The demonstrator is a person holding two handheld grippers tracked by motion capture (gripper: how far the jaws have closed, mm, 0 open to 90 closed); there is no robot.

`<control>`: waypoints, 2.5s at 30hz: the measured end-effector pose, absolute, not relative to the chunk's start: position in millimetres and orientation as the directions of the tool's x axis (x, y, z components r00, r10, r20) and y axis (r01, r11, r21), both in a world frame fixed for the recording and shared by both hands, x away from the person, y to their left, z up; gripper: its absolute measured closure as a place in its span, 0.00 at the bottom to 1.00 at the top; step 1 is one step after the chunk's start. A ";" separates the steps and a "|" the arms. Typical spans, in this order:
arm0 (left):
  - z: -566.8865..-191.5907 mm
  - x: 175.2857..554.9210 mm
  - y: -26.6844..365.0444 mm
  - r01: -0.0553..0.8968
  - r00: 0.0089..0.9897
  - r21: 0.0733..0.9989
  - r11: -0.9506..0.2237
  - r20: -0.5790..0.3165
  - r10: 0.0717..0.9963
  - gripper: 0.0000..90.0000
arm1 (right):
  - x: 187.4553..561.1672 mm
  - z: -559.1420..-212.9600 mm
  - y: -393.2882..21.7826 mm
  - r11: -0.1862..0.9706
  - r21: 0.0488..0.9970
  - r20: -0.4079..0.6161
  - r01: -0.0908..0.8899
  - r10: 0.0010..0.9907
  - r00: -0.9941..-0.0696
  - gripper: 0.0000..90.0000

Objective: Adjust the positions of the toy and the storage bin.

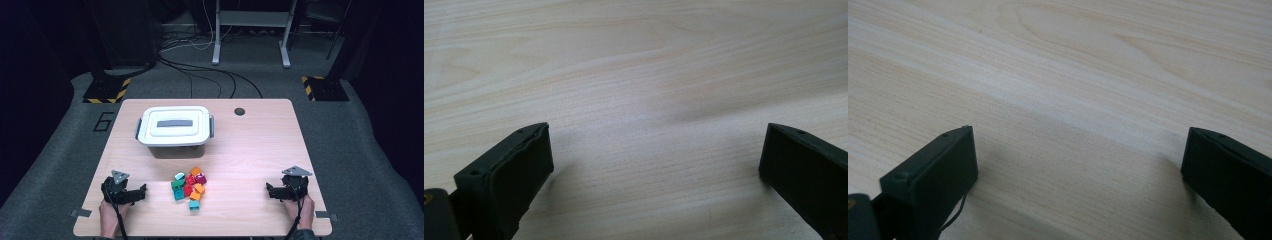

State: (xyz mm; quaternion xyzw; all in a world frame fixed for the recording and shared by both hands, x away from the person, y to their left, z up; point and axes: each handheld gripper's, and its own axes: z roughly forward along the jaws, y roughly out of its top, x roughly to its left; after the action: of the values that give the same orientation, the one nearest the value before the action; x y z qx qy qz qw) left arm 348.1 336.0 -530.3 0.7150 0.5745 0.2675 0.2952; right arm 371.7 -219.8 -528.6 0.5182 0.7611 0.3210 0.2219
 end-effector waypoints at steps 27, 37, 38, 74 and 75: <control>-482.5 368.8 336.2 0.629 0.254 0.767 -0.130 -0.045 0.966 0.00 | 371.8 -528.5 -219.5 0.257 0.719 -0.005 0.646 0.931 -0.364 0.01; -454.7 384.7 333.4 0.612 0.256 0.780 -0.127 -0.044 0.966 0.00 | 371.9 -528.5 -219.5 0.256 0.718 -0.004 0.647 0.931 -0.364 0.01; -451.4 386.7 333.1 0.609 0.255 0.784 -0.125 -0.044 0.966 0.00 | 371.9 -528.5 -219.5 0.256 0.719 -0.004 0.647 0.931 -0.364 0.01; -392.6 474.5 311.2 0.603 0.314 0.774 -0.192 -0.010 0.949 0.08 | 371.9 -528.6 -219.6 0.252 0.720 -0.003 0.647 0.933 -0.361 0.01; -393.6 476.3 309.6 0.607 0.314 0.771 -0.190 -0.013 0.949 0.08 | 372.0 -528.6 -219.7 0.253 0.720 -0.004 0.646 0.933 -0.361 0.01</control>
State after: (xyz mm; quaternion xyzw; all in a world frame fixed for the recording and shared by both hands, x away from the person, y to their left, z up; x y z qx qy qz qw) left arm 476.3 309.6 -393.6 0.7315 0.5321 0.2450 0.3490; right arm 372.0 -219.7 -528.6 0.5196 0.7596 0.3217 0.2226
